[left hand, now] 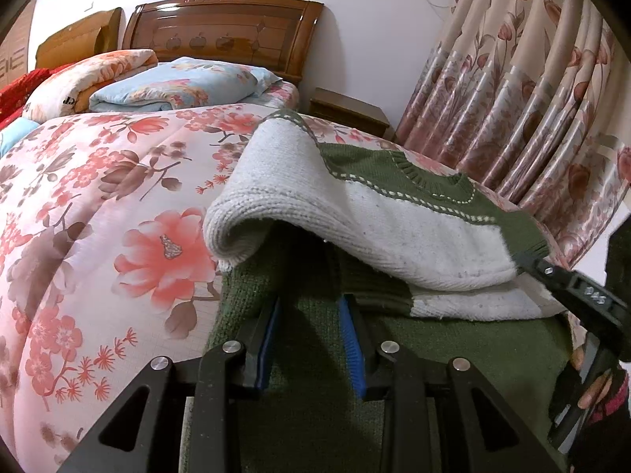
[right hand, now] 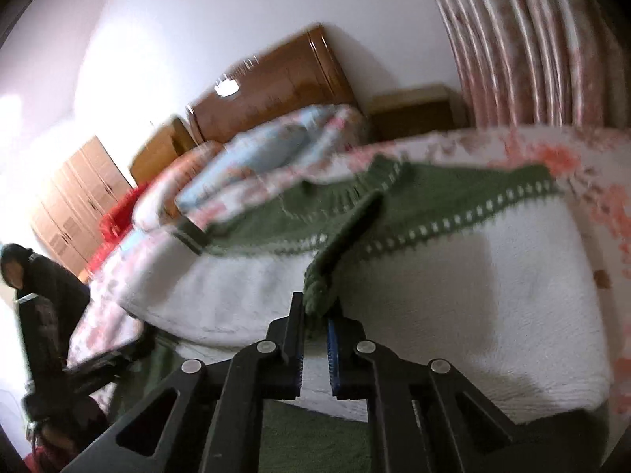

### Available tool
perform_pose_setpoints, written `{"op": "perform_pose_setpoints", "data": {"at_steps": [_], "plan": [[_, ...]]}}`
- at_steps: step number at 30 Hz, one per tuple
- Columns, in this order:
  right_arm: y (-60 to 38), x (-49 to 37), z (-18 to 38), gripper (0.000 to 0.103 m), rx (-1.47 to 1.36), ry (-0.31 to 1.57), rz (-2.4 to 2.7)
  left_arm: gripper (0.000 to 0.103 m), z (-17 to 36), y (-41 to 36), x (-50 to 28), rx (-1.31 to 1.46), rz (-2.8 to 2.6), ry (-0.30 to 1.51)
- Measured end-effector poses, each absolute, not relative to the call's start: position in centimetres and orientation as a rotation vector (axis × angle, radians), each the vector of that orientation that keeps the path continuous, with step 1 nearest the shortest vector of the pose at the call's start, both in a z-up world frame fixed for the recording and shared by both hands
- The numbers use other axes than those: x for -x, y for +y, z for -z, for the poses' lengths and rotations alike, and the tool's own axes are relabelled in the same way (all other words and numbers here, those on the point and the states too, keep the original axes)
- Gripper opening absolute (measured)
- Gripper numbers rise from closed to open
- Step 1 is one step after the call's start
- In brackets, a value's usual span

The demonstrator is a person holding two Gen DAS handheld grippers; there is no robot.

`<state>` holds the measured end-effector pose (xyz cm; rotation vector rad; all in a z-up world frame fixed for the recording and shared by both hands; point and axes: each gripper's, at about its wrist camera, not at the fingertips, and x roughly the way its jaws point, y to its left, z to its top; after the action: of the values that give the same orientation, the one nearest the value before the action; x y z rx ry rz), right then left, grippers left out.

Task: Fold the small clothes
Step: 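Fold the held sleeve across the body over the first sleeve, release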

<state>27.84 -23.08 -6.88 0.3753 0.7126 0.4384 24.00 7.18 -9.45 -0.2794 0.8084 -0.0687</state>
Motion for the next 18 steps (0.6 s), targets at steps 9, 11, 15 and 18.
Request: {"op": "perform_pose_setpoints", "data": {"at_steps": [9, 11, 15, 18], "plan": [[-26.9, -25.1, 4.2, 0.103, -0.377, 0.649, -0.291, 0.031, 9.4, 7.9, -23.7, 0.338, 0.057, 0.783], [-27.5, -25.5, 5.9, 0.103, -0.382, 0.708, -0.255, 0.031, 9.4, 7.9, -23.7, 0.338, 0.057, 0.784], [-27.8, -25.8, 7.4, 0.103, -0.389, 0.739, -0.207, 0.031, 9.4, 8.1, -23.7, 0.349, 0.056, 0.779], [-28.4, -25.3, 7.2, 0.103, -0.401, 0.699, -0.172, 0.031, 9.4, 8.3, -23.6, 0.362, 0.059, 0.776]]}}
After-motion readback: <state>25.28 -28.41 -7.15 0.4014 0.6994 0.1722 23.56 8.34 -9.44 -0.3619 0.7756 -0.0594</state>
